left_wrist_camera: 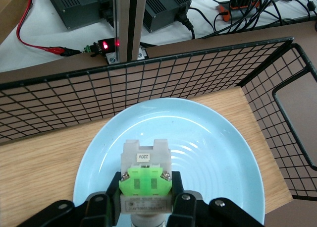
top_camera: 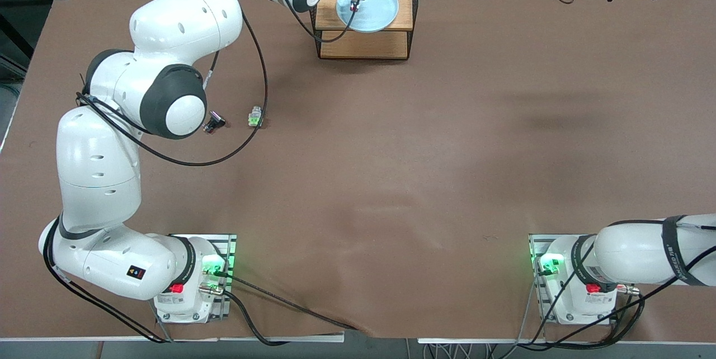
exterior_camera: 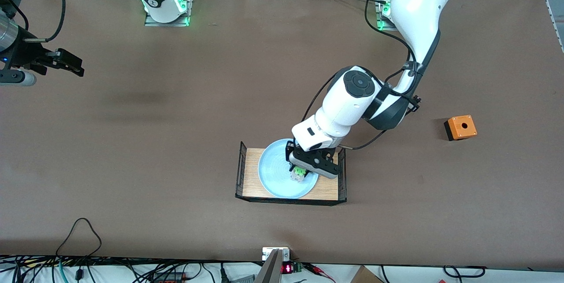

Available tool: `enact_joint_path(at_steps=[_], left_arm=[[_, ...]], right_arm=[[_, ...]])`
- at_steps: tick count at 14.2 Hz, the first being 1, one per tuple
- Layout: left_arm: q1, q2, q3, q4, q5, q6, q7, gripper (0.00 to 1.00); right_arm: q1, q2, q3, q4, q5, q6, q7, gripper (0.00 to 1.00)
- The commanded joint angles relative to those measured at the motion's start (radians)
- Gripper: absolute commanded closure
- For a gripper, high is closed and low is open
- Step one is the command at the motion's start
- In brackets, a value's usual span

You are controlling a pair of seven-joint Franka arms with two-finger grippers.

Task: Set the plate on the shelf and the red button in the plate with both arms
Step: 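Carry the switch with the left gripper onto the plate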

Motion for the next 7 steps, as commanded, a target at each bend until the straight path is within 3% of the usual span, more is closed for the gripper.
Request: enact_joint_path(at_steps=[1, 3, 5, 7], left_arm=[[-0.014, 0.027, 0.018, 0.03, 0.039, 0.001, 0.008, 0.64], [-0.011, 0.041, 0.021, 0.032, 0.042, 0.001, 0.008, 0.64], [-0.011, 0.036, 0.021, 0.032, 0.04, 0.001, 0.007, 0.37], [-0.006, 0.031, 0.021, 0.032, 0.036, 0.001, 0.0, 0.3]], right_arm=[[-0.013, 0.0, 0.001, 0.011, 0.014, 0.0, -0.007, 0.0], [-0.013, 0.0, -0.002, 0.011, 0.014, 0.002, -0.005, 0.0], [-0.013, 0.002, -0.002, 0.011, 0.014, 0.008, -0.007, 0.0], [-0.013, 0.002, -0.002, 0.011, 0.014, 0.008, -0.007, 0.0]])
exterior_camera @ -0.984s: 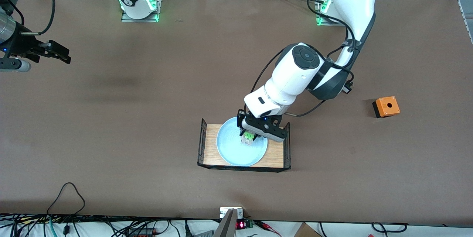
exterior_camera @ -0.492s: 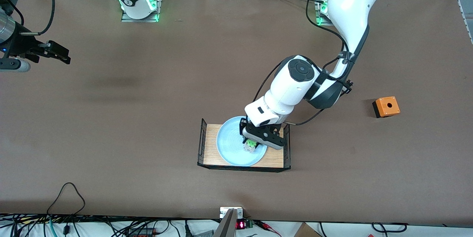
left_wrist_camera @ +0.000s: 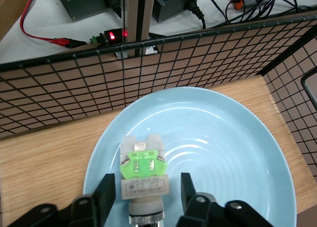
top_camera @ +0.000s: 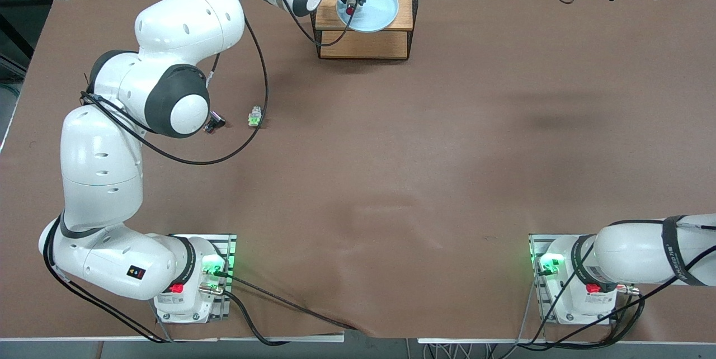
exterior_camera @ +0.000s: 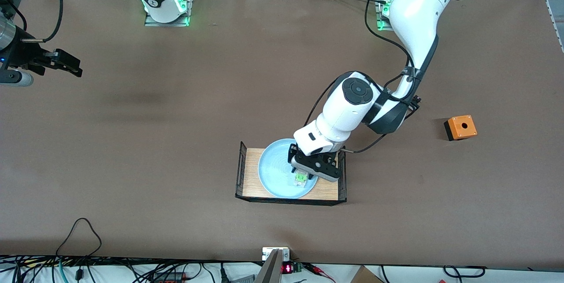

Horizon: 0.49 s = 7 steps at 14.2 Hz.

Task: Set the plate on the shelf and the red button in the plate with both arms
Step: 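Carry the switch with the left gripper onto the plate, then open the left gripper to release the switch on the plate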

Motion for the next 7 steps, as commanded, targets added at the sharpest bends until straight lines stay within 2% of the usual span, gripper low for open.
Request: enact_joint_path(at_steps=[1, 2, 4, 7], left_arm=[[-0.003, 0.004, 0.008, 0.03, 0.018, -0.002, 0.0, 0.16], [0.009, 0.0, 0.008, 0.03, 0.026, -0.002, 0.003, 0.0], [0.014, -0.04, 0.006, 0.025, 0.023, -0.073, -0.006, 0.0], [0.019, -0.143, 0.005, 0.024, 0.015, -0.305, -0.022, 0.0]], right_arm=[[-0.008, 0.002, 0.001, 0.011, 0.014, 0.003, -0.007, 0.0], [-0.008, 0.002, -0.001, 0.011, 0.014, 0.003, -0.007, 0.0], [-0.008, 0.002, -0.001, 0.011, 0.014, 0.0, -0.007, 0.0], [-0.014, 0.003, -0.006, 0.011, 0.014, 0.003, -0.007, 0.0]])
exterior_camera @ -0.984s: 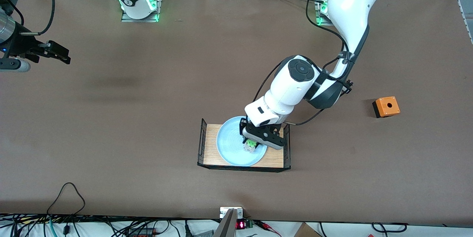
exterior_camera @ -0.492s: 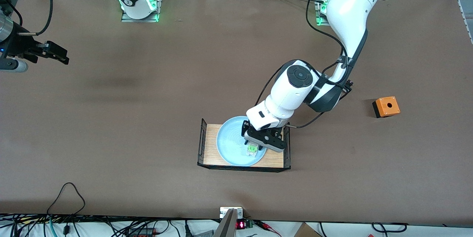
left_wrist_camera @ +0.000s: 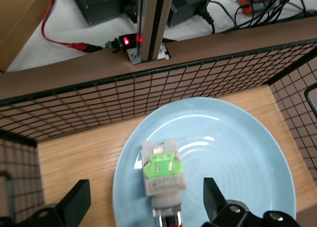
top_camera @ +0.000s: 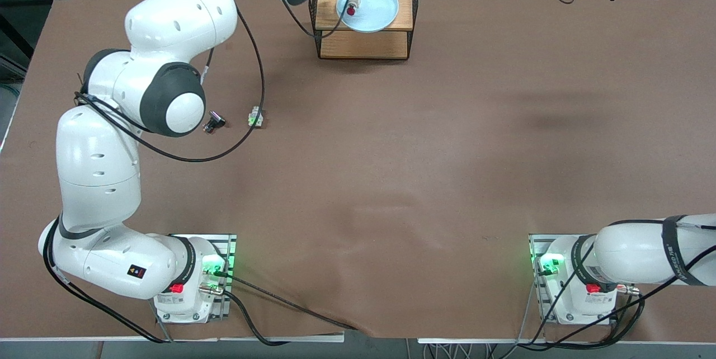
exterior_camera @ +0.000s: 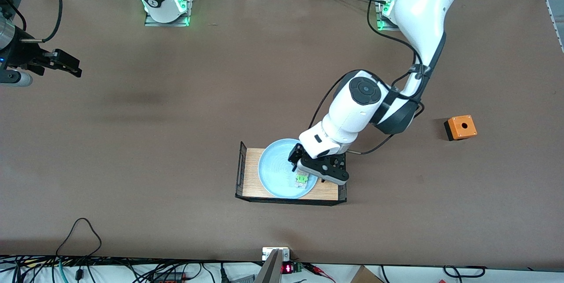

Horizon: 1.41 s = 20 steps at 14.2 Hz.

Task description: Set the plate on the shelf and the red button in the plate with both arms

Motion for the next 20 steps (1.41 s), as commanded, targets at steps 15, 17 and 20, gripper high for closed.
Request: enact_joint_path(at_steps=[15, 17, 20], left_arm=[[0.244, -0.473, 0.004, -0.187, -0.033, -0.903, 0.127, 0.0], [0.303, -0.612, 0.004, -0.394, -0.062, -0.762, 0.21, 0.0], [0.357, -0.767, 0.008, -0.576, -0.114, -0.678, 0.333, 0.0]], right_arm=[[-0.019, 0.004, -0.018, 0.008, 0.015, 0.019, -0.011, 0.0], [-0.017, 0.004, -0.018, 0.008, 0.015, 0.02, -0.011, 0.0], [-0.019, 0.006, -0.018, 0.008, 0.015, 0.019, -0.023, 0.0]])
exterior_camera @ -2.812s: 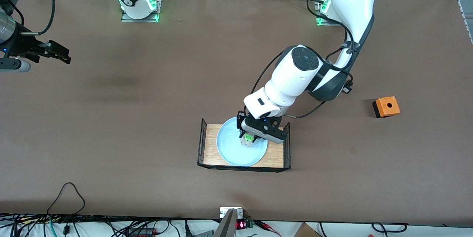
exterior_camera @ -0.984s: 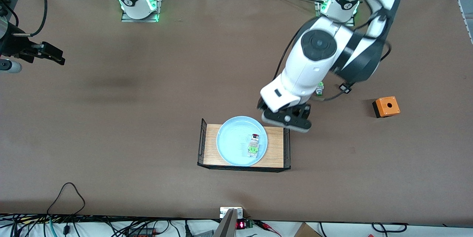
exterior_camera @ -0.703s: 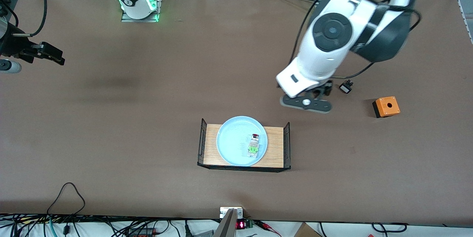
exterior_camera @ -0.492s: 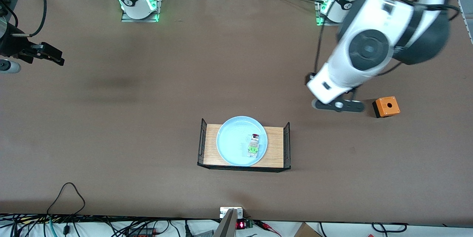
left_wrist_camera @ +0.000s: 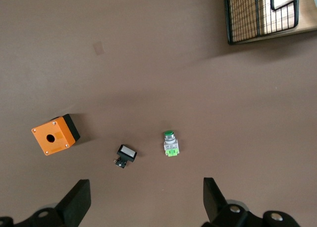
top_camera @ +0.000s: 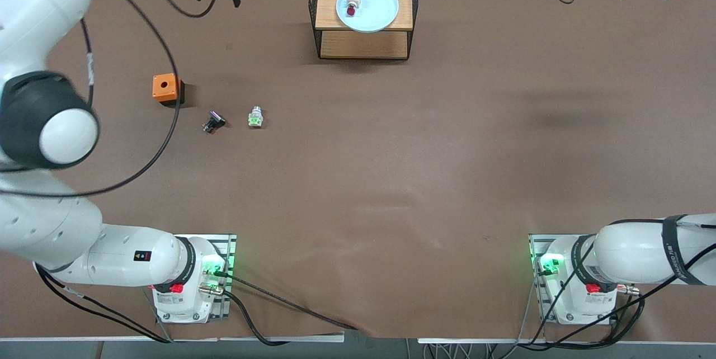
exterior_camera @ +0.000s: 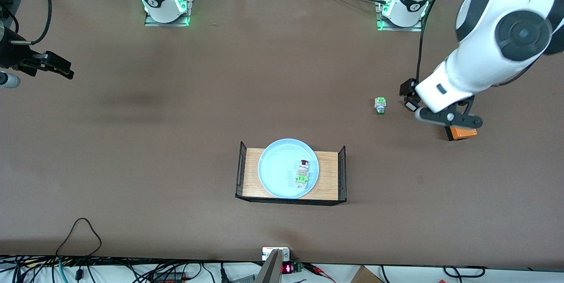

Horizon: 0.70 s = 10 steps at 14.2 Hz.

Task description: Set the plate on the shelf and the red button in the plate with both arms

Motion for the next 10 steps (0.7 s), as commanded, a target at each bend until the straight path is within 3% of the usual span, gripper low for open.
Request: enact_joint_path(at_steps=[1, 3, 6, 8, 10], left_arm=[[0.035, -0.203, 0.032, -0.225, -0.033, 0.075, 0.12, 0.0], [0.028, -0.247, 0.066, -0.232, -0.055, 0.097, 0.119, 0.0], [0.008, -0.293, 0.182, -0.216, -0.084, 0.091, 0.151, 0.0], [0.0, -0.295, 0.203, -0.158, -0.086, 0.037, 0.219, 0.0], [0.0, -0.293, 0.224, -0.166, -0.086, 0.012, 0.222, 0.0]], right_arm=[[-0.006, 0.002, 0.0, 0.007, 0.015, 0.001, -0.022, 0.0], [-0.004, 0.001, 0.001, 0.007, 0.015, 0.0, -0.022, 0.0], [-0.003, -0.001, 0.001, 0.007, 0.015, -0.002, -0.022, 0.0], [-0.001, -0.007, 0.003, 0.009, 0.015, -0.009, -0.02, 0.0], [-0.001, -0.007, 0.001, 0.011, 0.016, -0.011, -0.019, 0.0]])
